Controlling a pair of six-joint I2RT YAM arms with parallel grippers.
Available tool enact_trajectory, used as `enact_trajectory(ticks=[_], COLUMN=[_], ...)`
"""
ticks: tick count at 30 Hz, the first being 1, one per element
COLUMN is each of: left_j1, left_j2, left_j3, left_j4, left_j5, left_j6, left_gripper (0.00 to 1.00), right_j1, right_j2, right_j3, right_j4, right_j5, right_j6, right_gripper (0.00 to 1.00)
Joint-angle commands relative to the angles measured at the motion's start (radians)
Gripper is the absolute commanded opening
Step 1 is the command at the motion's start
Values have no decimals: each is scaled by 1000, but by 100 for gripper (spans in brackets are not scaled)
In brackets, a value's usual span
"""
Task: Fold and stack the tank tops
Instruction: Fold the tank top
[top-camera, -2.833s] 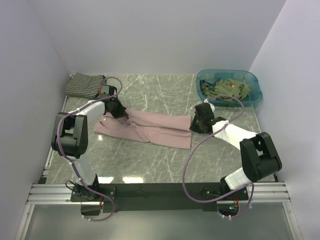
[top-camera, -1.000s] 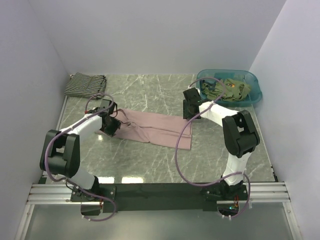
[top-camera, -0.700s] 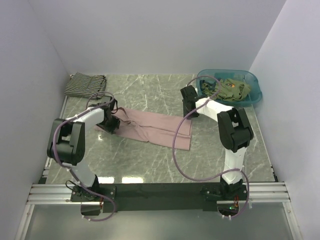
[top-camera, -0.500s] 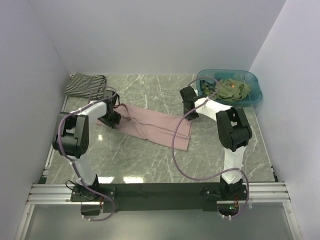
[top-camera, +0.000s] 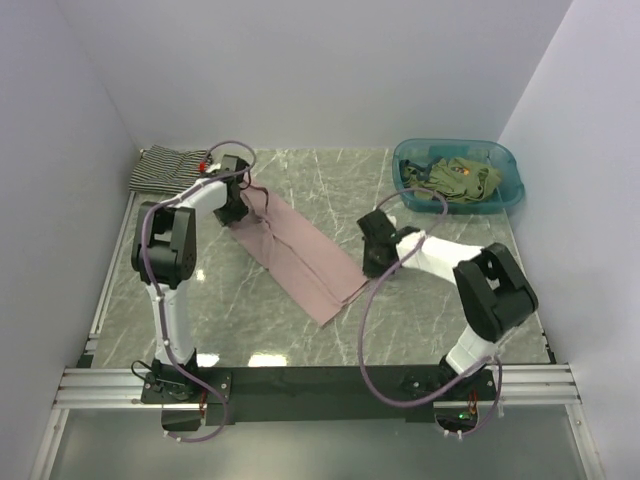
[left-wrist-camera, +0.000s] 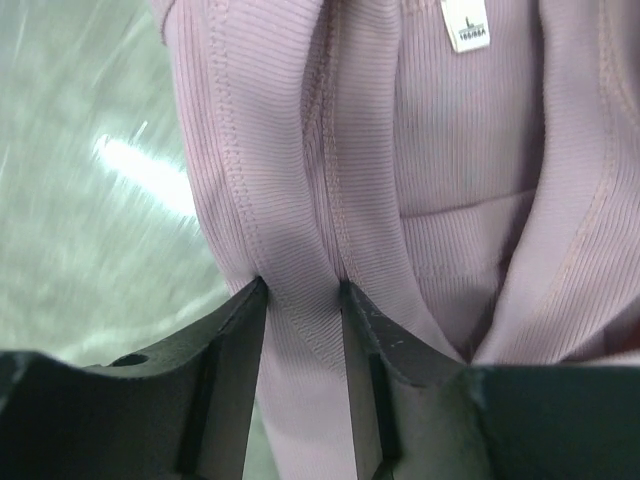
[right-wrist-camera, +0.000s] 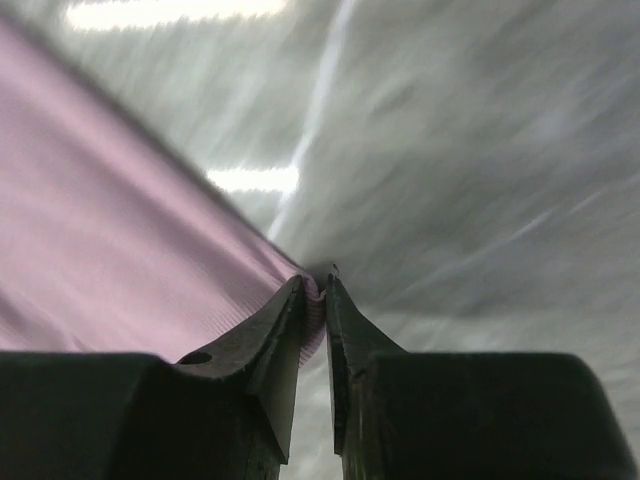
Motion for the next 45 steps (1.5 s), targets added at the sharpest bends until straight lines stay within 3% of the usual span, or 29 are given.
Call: enact_trajectory(ticks=[1,6,13,20,24,26,28,31,34,35,40,42,45], left_j1=[-45,-96,-97,-79,-66,-66,-76,-102,-111,-120,-227,-273,-312], left_j2=[66,175,316,318,171,84,-83,-333,-499,-528,-699,-745,-753], left_j3=[92,254,497,673,735,674,467,33,-303,-421,-681,-801,-868], left_j4=[86,89,115,113,78,58,73,185,293,355,561,679,774], left_j5=[-59,-88,53,102,105,99,99,114,221,314,430,470,501], left_j6=[217,373,478,441,361,261,164,-17,-171,-203,-252,-275,-269], left_gripper=[43,45,51,64,66,66,63,53,46,42,38,38,38], right_j1=[112,246,386,351,249,168,119,59,60,62,60,56,51], right_j2=[-85,-124,-121,-211,-226,-196,-113,26,169,200,453,507,568], right_j3=[-69,-117,-98,-94,12,92,205,360,533,564,844,899,928], right_j4=[57,108,129,82,56,73,80,93,45,44,16,62,182], right_j5=[-54,-69,-41,60,42,-10,-90,-188,-218,-245,-330,-432,-565], right_j6=[100,200,268,246,157,98,56,6,-30,-35,-90,-90,-35], right_gripper=[23,23,23,41,47,48,48,47,46,46,45,44,45])
